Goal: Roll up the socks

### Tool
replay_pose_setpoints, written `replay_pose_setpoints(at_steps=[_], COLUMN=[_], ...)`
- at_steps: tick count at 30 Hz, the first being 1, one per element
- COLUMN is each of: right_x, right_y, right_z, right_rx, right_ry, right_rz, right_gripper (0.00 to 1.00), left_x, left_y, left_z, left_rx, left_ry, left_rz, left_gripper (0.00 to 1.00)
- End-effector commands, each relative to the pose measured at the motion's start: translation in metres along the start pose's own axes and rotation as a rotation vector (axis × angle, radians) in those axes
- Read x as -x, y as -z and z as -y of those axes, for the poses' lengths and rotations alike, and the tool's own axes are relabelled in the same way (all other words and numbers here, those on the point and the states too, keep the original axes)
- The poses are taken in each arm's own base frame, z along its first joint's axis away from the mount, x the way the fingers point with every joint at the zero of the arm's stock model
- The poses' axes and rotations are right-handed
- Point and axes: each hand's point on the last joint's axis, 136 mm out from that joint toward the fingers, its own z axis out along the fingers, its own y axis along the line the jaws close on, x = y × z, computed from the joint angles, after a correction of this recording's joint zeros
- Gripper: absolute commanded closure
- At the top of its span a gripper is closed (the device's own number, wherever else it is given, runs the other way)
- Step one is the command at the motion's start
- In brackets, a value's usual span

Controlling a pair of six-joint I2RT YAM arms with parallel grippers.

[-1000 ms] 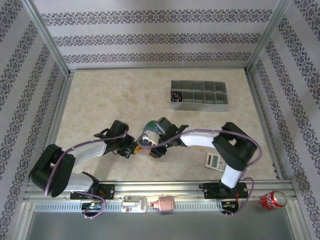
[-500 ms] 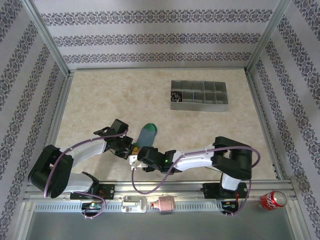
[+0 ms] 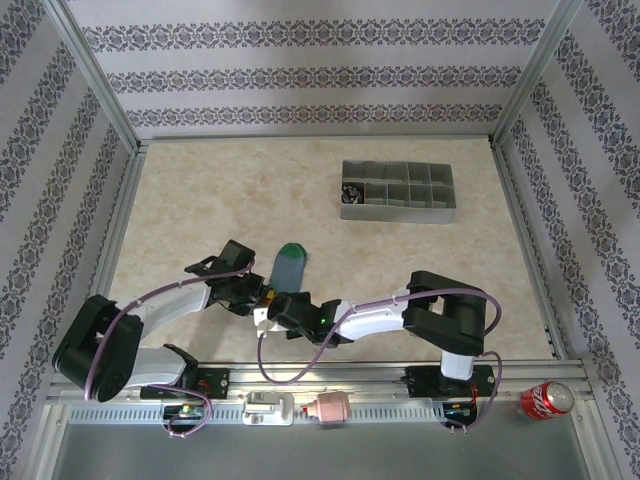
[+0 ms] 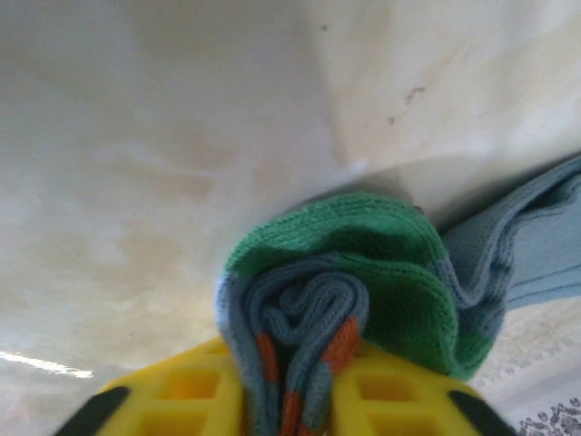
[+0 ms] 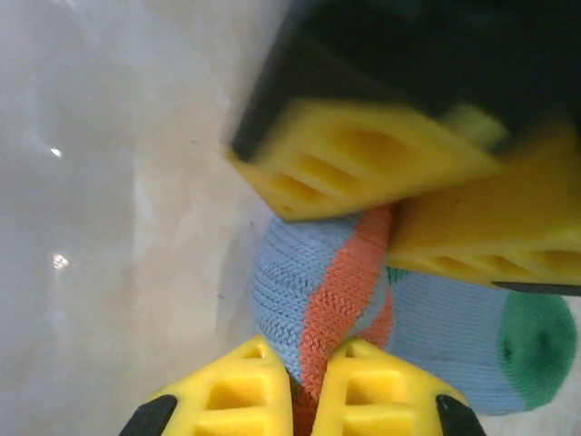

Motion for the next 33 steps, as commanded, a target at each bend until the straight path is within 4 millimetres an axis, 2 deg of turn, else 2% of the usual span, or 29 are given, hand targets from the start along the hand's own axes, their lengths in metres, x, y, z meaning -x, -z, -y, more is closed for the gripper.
replay_pose_setpoints(at_steps=[1, 3, 5, 7, 12, 17, 21, 23, 26, 29, 30, 31, 33], right_x=[-0.036, -0.046, -0.054, -0.060, -0.072, -0.076, -0.075, -0.075, -0.077, -0.080, -0.080, -0.078, -0.070], right_y=[0.002, 0.004, 0.007, 0.011, 0.011, 0.006, 0.004, 0.003, 0.001, -0.002, -0.002, -0.001, 0.007], right_z=[-0.033, -0.044, -0.053, -0.059, -0.064, -0.057, -0.056, -0.056, -0.053, -0.047, -0.042, -0.035, -0.017], right_rx=[0.238, 0.355, 0.438, 0.527, 0.676, 0.726, 0.775, 0.801, 0.827, 0.798, 0.772, 0.741, 0.620], right_ry=[-0.180, -0.283, -0.353, -0.424, -0.560, -0.648, -0.697, -0.726, -0.784, -0.770, -0.754, -0.735, -0.655], right_rz=[-0.041, -0.039, -0.038, -0.030, -0.046, -0.063, -0.075, -0.079, -0.089, -0.089, -0.082, -0.066, -0.013], right_gripper=[1.00, 1.00, 1.00, 1.00, 1.00, 1.00, 1.00, 1.00, 1.00, 1.00, 1.00, 1.00, 0.80], left_x=[0.008, 0.005, 0.002, -0.002, -0.009, -0.010, -0.007, -0.005, 0.001, 0.008, 0.010, 0.011, 0.012], left_y=[0.005, 0.012, 0.018, 0.022, 0.023, 0.013, -0.004, -0.013, -0.027, -0.031, -0.030, -0.027, -0.020], left_z=[-0.008, 0.001, 0.008, 0.015, 0.021, 0.029, 0.035, 0.034, 0.013, -0.024, -0.036, -0.044, -0.056], left_rx=[-0.024, -0.060, -0.086, -0.126, -0.139, -0.175, -0.171, -0.148, -0.057, 0.081, 0.122, 0.153, 0.207], left_ry=[0.028, 0.000, -0.030, -0.074, -0.220, -0.255, -0.266, -0.273, -0.247, -0.172, -0.147, -0.132, -0.094], left_rz=[0.044, 0.029, 0.012, 0.000, -0.030, -0.042, -0.042, -0.042, -0.041, -0.031, -0.024, -0.017, 0.004], left_gripper=[0.54, 0.42, 0.34, 0.33, 0.40, 0.44, 0.48, 0.53, 0.70, 0.96, 1.00, 1.00, 1.00])
